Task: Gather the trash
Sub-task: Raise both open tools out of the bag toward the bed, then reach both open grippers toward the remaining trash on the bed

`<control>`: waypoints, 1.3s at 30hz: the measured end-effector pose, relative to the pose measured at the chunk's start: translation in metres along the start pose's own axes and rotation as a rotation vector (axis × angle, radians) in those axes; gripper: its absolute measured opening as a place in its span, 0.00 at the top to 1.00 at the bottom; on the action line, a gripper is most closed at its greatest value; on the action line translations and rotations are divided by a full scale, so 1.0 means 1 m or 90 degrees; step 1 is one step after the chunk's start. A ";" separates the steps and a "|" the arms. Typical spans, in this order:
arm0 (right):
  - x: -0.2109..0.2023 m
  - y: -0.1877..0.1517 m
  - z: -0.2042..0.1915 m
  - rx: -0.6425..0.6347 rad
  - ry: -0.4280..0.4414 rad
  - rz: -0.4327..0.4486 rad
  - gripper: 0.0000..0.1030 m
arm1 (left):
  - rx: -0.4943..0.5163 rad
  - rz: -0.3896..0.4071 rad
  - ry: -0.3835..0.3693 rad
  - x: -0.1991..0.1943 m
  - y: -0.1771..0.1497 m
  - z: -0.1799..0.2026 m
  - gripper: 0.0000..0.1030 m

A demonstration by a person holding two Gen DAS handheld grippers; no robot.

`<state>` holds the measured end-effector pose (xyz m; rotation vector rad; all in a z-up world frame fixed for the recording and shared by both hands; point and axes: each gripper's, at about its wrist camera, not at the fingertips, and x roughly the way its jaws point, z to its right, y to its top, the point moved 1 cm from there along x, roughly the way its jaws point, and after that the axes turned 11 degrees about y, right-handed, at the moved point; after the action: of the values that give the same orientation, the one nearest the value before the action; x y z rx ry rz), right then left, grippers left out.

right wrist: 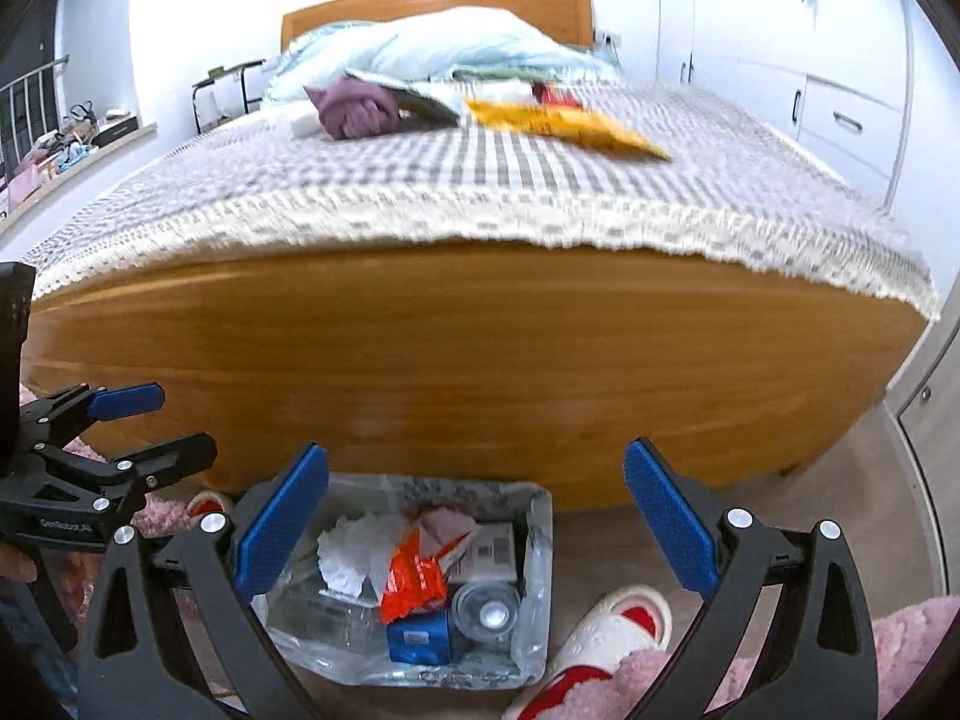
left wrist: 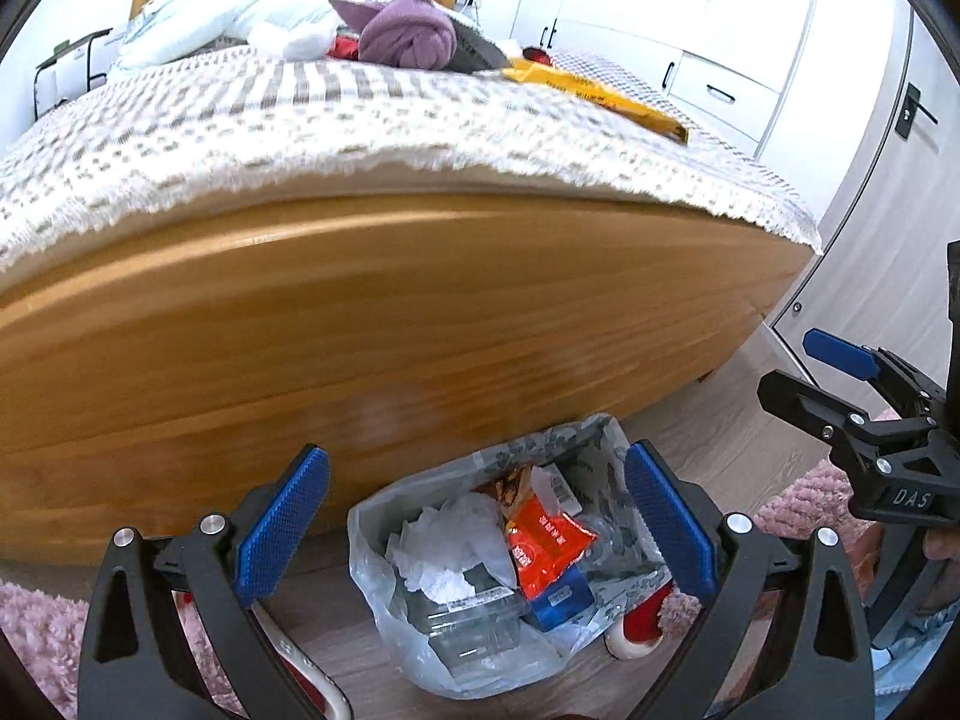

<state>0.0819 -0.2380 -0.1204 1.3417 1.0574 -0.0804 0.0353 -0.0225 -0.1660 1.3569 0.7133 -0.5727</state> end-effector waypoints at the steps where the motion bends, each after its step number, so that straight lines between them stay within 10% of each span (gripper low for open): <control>1: -0.003 0.001 -0.001 -0.002 0.002 0.009 0.08 | -0.001 0.005 0.000 -0.003 0.002 0.000 0.07; 39: -0.029 0.084 -0.006 -0.064 -0.024 0.221 0.08 | 0.011 0.228 0.036 -0.066 0.090 -0.012 0.07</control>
<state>0.1125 -0.2231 -0.0376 1.4077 0.7740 0.2015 0.0561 -0.0010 -0.0580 1.4796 0.4939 -0.2559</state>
